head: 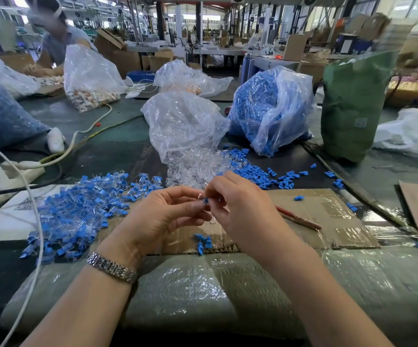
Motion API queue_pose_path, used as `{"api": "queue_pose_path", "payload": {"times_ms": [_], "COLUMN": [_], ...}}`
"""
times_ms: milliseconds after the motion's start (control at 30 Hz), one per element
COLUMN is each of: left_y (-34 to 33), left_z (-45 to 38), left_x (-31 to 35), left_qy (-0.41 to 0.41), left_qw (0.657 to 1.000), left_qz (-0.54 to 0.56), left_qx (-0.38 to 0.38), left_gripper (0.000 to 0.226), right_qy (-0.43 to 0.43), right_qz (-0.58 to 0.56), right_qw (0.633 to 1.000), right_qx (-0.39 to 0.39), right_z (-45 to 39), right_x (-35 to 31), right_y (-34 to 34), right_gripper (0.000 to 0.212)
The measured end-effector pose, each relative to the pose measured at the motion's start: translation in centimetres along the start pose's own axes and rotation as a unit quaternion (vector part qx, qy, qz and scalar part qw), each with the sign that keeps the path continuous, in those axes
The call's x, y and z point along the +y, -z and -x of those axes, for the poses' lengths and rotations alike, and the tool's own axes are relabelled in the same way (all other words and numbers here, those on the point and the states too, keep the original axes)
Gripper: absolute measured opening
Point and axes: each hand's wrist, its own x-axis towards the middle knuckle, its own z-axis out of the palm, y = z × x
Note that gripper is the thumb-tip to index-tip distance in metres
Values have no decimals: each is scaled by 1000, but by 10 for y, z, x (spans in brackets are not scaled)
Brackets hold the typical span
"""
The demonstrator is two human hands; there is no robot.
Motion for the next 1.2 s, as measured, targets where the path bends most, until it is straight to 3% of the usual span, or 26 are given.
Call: {"api": "queue_pose_path", "payload": {"times_ms": [133,200,267,333,600,733,800,900,1000,1200], "left_y": [1,2,3,4,6,8,8,8,8,6], "left_z": [-2,-3,-3,-3,-5,-6,-7,-8,-9,-10], "left_x": [-3,-3,-3,-3,-3,-3,-3,-4,-4,-4], "left_qy": [-9,-14,-17,-19,-21,-29,-37,-47,-57,-67], "left_qw": [1000,1000,1000,999,998,994,993,991,991,990], "left_qz": [4,11,14,18,44,74,79,84,81,69], "left_qx": [22,25,20,18,42,74,83,88,92,98], "left_gripper": [24,22,21,21,28,27,25,24,24,23], "right_qy": [-91,-169,-263,-301,-278,-291,-287,-260,-240,-240], "right_qz": [-97,-5,139,194,233,141,44,-121,-176,-241], "right_qw": [991,986,951,920,916,940,953,943,916,902], "right_qx": [20,2,-84,-157,-172,-106,-88,-168,-268,-267], "right_z": [4,7,9,12,6,2,0,-5,-11,-16], "right_x": [16,33,47,55,61,57,53,38,23,13], "right_y": [5,8,9,7,-2,2,9,17,16,10], "right_gripper": [22,35,54,62,35,17,27,33,29,24]}}
